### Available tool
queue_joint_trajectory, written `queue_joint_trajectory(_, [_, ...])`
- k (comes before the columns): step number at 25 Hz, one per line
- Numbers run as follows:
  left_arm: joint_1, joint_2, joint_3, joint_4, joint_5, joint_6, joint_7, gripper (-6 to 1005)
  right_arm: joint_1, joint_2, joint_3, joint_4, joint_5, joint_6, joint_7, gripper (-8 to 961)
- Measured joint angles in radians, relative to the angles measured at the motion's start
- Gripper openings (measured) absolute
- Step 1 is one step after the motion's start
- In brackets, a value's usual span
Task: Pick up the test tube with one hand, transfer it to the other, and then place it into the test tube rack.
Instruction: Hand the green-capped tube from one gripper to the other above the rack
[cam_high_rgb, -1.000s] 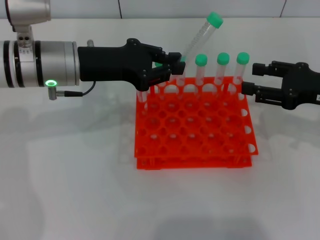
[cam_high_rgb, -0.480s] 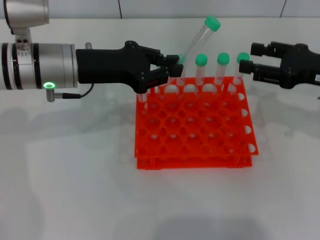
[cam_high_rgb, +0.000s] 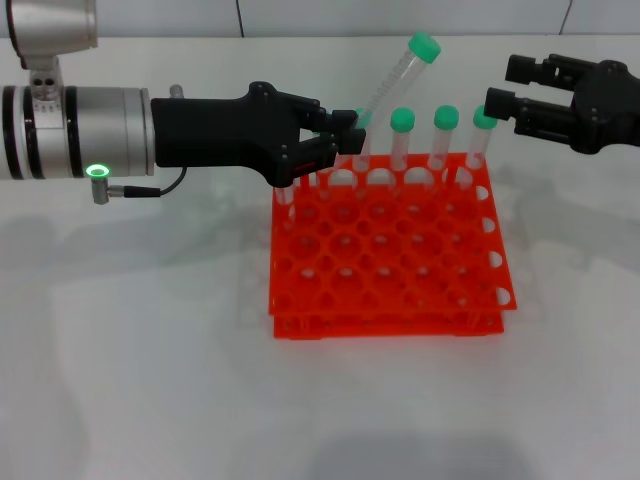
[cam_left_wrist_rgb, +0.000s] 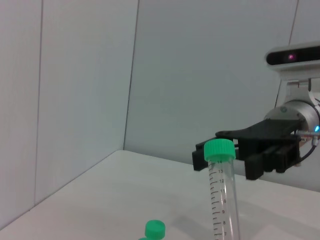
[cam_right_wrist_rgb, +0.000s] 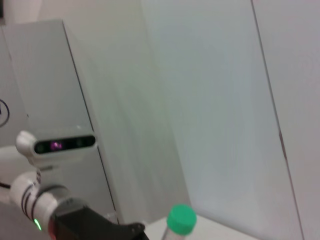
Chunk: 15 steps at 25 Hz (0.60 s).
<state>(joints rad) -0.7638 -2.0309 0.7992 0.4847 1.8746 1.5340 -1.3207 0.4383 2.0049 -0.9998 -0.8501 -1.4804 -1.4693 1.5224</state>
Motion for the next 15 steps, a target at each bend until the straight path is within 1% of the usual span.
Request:
queue_joint_trajectory(6, [0.0,-0.001,0.0,0.0,0.0,0.0,0.0,189,0.002,0.004,-0.004,-0.002,0.03,-0.017,0.001,618])
queue_joint_trajectory(15, [-0.001,-0.006,0.0,0.0,-0.002,0.002,0.0,189,0.028,0.01,-0.014,0.01,0.033,-0.017,-0.001,604])
